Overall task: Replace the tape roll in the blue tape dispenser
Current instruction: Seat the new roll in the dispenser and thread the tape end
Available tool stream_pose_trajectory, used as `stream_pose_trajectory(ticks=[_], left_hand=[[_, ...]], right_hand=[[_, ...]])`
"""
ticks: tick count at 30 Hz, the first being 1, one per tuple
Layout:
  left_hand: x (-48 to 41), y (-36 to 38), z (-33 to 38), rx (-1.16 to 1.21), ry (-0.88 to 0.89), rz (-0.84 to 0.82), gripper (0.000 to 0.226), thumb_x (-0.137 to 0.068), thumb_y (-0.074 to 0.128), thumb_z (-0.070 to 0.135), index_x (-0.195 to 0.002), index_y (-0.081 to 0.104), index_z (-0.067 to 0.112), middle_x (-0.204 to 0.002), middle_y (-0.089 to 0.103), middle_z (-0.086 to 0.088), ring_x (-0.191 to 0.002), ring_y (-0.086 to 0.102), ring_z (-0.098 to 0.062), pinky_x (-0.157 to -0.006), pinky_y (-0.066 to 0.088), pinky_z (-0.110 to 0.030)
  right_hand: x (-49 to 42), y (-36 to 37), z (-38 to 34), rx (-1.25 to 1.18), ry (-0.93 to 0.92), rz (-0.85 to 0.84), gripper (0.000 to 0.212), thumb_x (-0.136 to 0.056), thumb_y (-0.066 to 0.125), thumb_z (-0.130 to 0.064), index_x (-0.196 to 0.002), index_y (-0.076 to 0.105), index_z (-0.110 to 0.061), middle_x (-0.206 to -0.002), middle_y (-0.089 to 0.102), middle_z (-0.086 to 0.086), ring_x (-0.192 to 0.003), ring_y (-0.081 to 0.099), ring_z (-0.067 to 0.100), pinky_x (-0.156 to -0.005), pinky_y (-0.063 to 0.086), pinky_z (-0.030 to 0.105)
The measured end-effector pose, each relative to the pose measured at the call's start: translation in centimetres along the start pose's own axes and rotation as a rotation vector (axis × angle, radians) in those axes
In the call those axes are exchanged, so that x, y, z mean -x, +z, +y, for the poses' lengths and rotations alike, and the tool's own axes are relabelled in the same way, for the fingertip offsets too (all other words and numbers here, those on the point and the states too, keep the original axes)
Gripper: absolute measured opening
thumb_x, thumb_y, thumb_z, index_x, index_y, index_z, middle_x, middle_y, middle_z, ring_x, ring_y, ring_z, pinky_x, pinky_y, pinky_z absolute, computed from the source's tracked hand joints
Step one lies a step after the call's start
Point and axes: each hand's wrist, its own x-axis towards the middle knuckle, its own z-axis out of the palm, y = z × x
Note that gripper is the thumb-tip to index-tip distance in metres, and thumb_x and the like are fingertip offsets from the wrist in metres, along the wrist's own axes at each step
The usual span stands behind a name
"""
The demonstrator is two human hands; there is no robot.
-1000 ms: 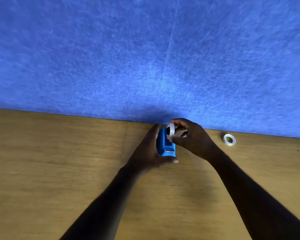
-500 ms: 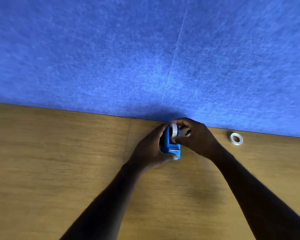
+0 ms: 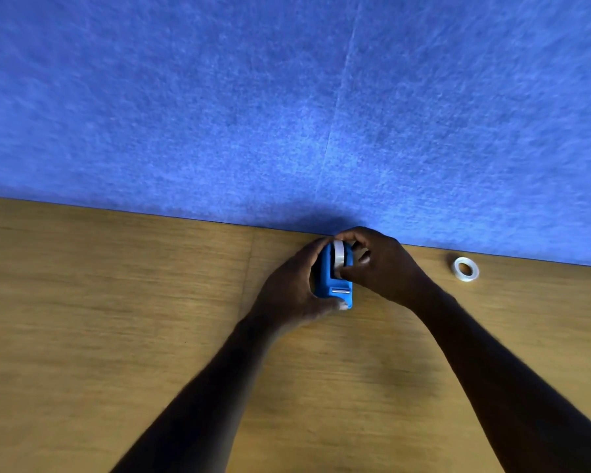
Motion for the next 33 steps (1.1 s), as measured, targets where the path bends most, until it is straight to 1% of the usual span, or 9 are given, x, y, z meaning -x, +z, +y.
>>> stream_pose_trajectory(ticks=[6,10,16,19,21,26,29,31,33], left_hand=[[0.0,-0.1,0.3,-0.011,-0.007,0.008,0.1,-0.055,0.082,0.053,-0.138,0.027,0.06,-0.113,0.035,0.063,-0.106,0.035,0.036,-0.081,0.023,0.012],[0.0,-0.2,0.5,-0.011,-0.005,0.006,0.096,-0.056,0.083,0.052,-0.126,0.021,0.073,-0.114,0.038,0.061,-0.106,0.037,0.035,-0.077,0.026,0.012],[0.0,-0.1,0.5,-0.023,0.007,0.023,0.099,-0.055,0.083,0.055,-0.129,0.02,0.072,-0.115,0.038,0.061,-0.106,0.038,0.035,-0.073,0.032,0.01],[0.1,-0.2,0.7,-0.037,0.02,0.026,0.097,-0.055,0.082,0.056,-0.129,0.022,0.072,-0.115,0.039,0.06,-0.105,0.038,0.035,-0.068,0.036,0.004],[0.1,-0.2,0.6,-0.039,0.025,0.032,0.097,-0.055,0.081,0.056,-0.129,0.021,0.072,-0.115,0.037,0.061,-0.105,0.036,0.036,-0.068,0.035,0.008],[0.1,-0.1,0.5,-0.021,0.039,0.032,0.095,-0.057,0.082,0.053,-0.128,0.023,0.071,-0.116,0.038,0.06,-0.106,0.038,0.035,-0.076,0.025,0.013],[0.1,-0.1,0.5,-0.028,0.047,0.035,0.094,-0.056,0.082,0.054,-0.126,0.022,0.073,-0.115,0.035,0.062,-0.105,0.035,0.037,-0.075,0.021,0.015],[0.1,-0.1,0.4,-0.032,0.05,0.03,0.094,-0.056,0.082,0.054,-0.125,0.022,0.074,-0.114,0.035,0.062,-0.105,0.035,0.037,-0.073,0.024,0.014],[0.1,-0.2,0.5,-0.033,0.048,0.022,0.093,-0.056,0.081,0.055,-0.124,0.021,0.075,-0.114,0.035,0.062,-0.104,0.036,0.037,-0.067,0.036,0.007]], right_hand=[[0.1,0.0,0.2,-0.01,-0.01,-0.001,0.059,-0.073,0.082,-0.023,-0.126,0.057,-0.03,-0.11,0.059,-0.018,-0.091,0.05,-0.023,-0.068,0.04,0.0],[0.2,-0.4,0.2,-0.087,0.005,-0.038,0.068,-0.072,0.084,-0.03,-0.132,0.052,-0.033,-0.114,0.058,-0.022,-0.096,0.051,-0.022,-0.073,0.042,0.004],[0.1,-0.5,0.0,-0.111,0.011,-0.019,0.043,-0.079,0.076,-0.037,-0.12,0.062,-0.031,-0.102,0.062,-0.023,-0.093,0.059,-0.013,-0.07,0.045,0.003],[-0.2,-0.4,0.1,-0.12,0.006,0.051,0.03,-0.092,0.064,-0.029,-0.121,0.065,-0.021,-0.107,0.067,-0.013,-0.092,0.062,-0.005,-0.072,0.043,0.001],[-0.3,-0.3,0.1,-0.101,0.004,0.084,0.027,-0.095,0.061,-0.025,-0.12,0.066,-0.017,-0.107,0.067,-0.012,-0.09,0.06,-0.005,-0.072,0.041,-0.001],[-0.7,-0.7,-0.1,-0.174,0.087,0.045,0.026,-0.087,0.071,-0.031,-0.113,0.07,-0.024,-0.1,0.069,-0.017,-0.089,0.062,-0.009,-0.067,0.044,0.004],[-0.8,-1.1,-0.2,-0.208,0.112,0.019,0.023,-0.083,0.075,-0.031,-0.104,0.074,-0.022,-0.095,0.073,-0.014,-0.086,0.066,-0.004,-0.07,0.045,0.01],[-0.9,-1.3,-0.4,-0.213,0.118,0.006,0.02,-0.082,0.077,-0.028,-0.1,0.075,-0.02,-0.089,0.074,-0.012,-0.083,0.067,-0.001,-0.069,0.046,0.011],[-1.1,-1.4,-0.5,-0.228,0.12,0.005,0.016,-0.081,0.078,-0.025,-0.096,0.075,-0.019,-0.083,0.072,-0.013,-0.075,0.064,-0.007,-0.065,0.044,0.006]])
